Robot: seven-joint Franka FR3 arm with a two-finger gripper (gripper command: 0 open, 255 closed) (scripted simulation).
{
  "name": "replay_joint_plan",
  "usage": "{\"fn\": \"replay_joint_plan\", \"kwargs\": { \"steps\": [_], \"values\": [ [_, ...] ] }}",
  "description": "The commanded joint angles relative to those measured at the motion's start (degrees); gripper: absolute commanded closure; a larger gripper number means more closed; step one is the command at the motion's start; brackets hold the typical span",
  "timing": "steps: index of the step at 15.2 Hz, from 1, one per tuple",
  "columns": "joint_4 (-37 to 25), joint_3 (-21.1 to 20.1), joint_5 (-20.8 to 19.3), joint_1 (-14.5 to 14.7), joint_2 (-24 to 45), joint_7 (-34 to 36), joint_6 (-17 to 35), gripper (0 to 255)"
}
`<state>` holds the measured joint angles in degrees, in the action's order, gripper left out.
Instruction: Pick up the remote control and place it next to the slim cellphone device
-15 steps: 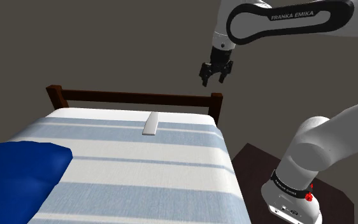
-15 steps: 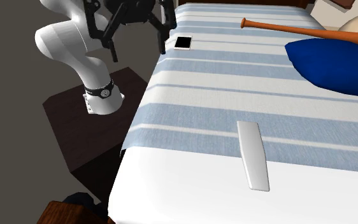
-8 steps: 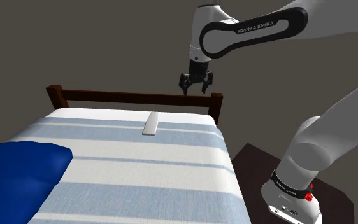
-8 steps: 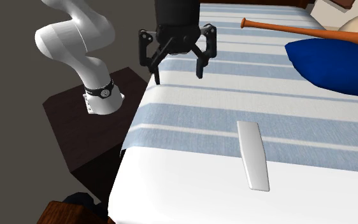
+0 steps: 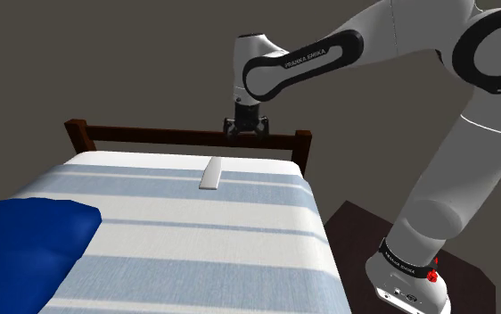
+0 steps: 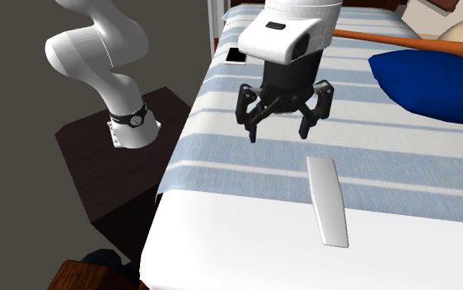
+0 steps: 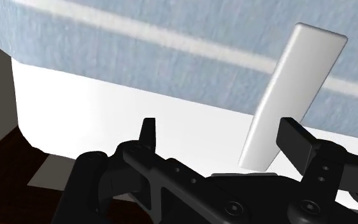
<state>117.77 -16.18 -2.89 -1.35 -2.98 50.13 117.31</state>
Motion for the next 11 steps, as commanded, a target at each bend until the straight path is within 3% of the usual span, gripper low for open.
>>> {"fn": "replay_joint_plan", "kwargs": {
  "steps": [1,11],
  "values": [
    [-2.92,-0.67,-0.89,0.37,4.62,3.88,0.88,0],
    [-24.93,0.18,-4.7,4.61,29.01,18.6,-0.13,0]
  ]
}}
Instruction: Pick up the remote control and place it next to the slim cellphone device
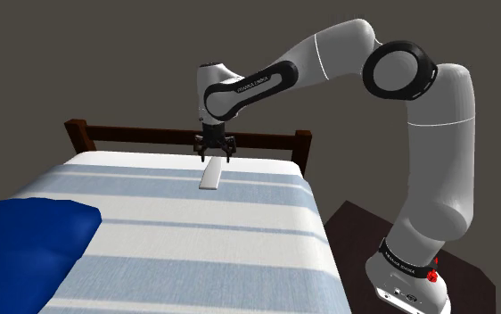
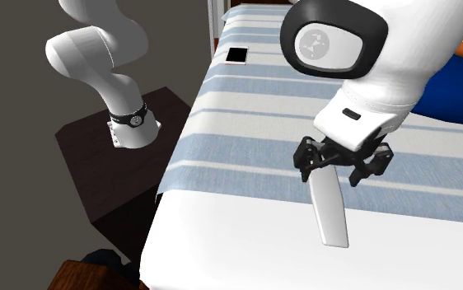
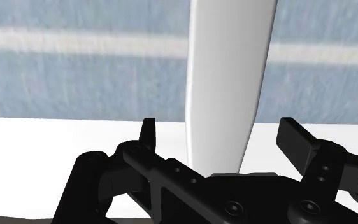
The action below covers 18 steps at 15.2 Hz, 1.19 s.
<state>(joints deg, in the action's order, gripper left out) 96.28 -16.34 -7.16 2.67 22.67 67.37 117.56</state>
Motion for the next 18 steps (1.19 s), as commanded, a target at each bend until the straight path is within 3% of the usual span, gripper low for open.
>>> {"fn": "replay_joint_plan", "kwargs": {
  "steps": [1,8,16,17,18],
  "values": [
    [-3.54,0.39,-0.41,0.65,3.44,1.39,-0.39,0],
    [-1.07,0.84,-1.22,0.87,5.8,1.9,4.36,0],
    [-1.07,0.84,-1.22,0.88,5.8,1.9,4.35,0],
    [-1.07,0.84,-1.22,0.88,5.8,1.9,4.35,255],
    [-1.07,0.84,-1.22,0.88,5.8,1.9,4.35,255]
  ]
}}
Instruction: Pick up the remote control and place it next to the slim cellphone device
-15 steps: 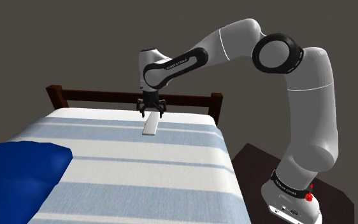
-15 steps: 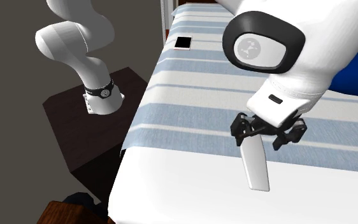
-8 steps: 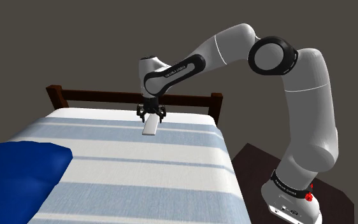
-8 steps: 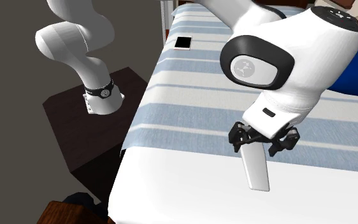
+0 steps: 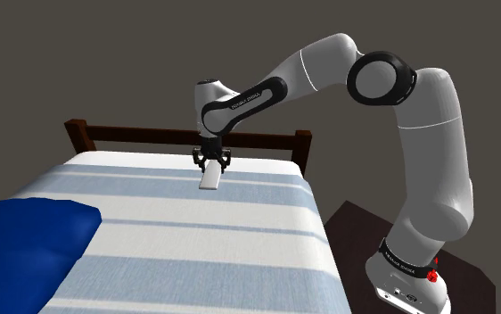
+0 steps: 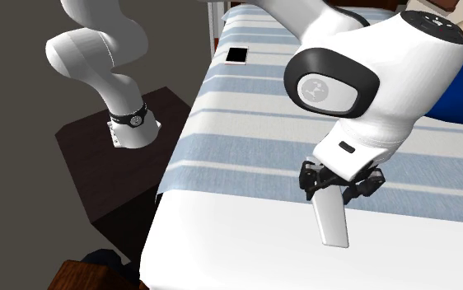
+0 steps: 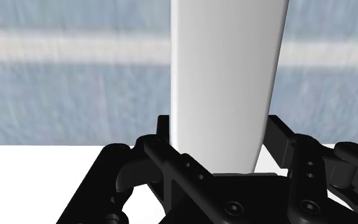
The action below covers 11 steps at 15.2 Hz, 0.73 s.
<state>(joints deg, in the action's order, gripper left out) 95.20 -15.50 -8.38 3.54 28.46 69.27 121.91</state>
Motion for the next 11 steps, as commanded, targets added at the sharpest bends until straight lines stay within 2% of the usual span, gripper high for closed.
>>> {"fn": "replay_joint_plan", "kwargs": {
  "steps": [1,8,11],
  "values": [
    [0.01,0.0,0.0,0.0,0.01,0.0,0.01,255],
    [0.01,0.0,0.0,0.0,0.01,0.0,0.01,255],
    [-0.82,-0.19,0.35,-0.1,-1.02,-0.21,-1.82,255]
  ]
}}
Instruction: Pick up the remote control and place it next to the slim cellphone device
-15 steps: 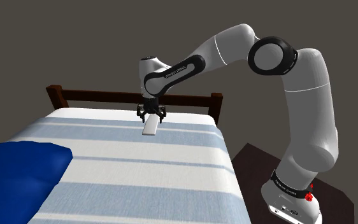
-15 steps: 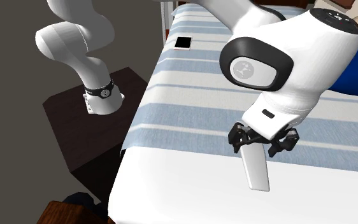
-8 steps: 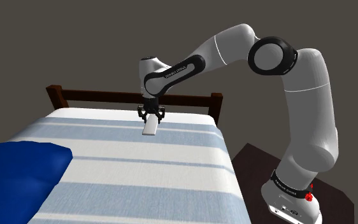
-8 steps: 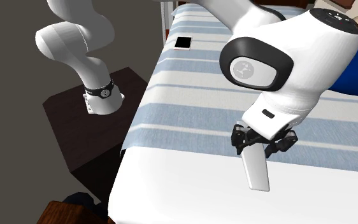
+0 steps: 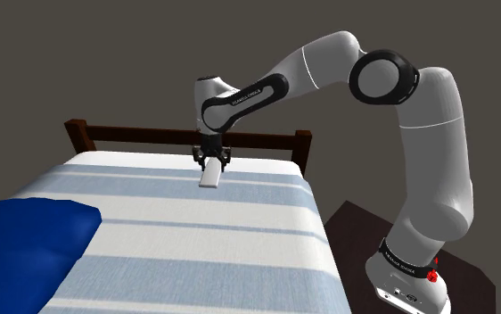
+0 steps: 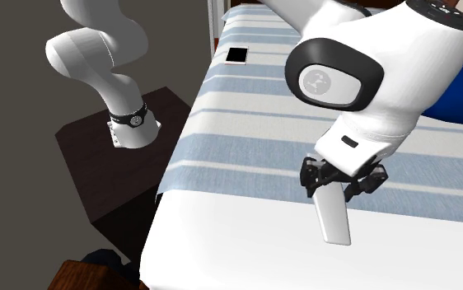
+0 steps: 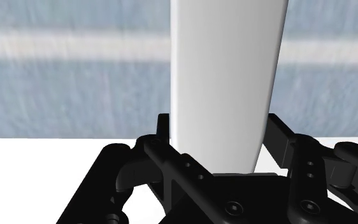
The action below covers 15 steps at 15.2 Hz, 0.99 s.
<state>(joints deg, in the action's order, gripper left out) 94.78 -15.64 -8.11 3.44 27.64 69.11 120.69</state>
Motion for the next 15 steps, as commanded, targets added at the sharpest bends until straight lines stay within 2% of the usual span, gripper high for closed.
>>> {"fn": "replay_joint_plan", "kwargs": {
  "steps": [1,13,14,15],
  "values": [
    [-0.71,-0.11,0.19,-0.03,-0.53,-0.12,-1.22,255],
    [-5.54,-0.66,1.29,-0.19,-3.63,-0.81,-9.03,255],
    [-5.54,-0.66,1.3,-0.19,-3.64,-0.82,-9.05,255],
    [-2.75,-1.02,1.64,-0.04,-5.51,-0.16,-8.08,255]
  ]
}}
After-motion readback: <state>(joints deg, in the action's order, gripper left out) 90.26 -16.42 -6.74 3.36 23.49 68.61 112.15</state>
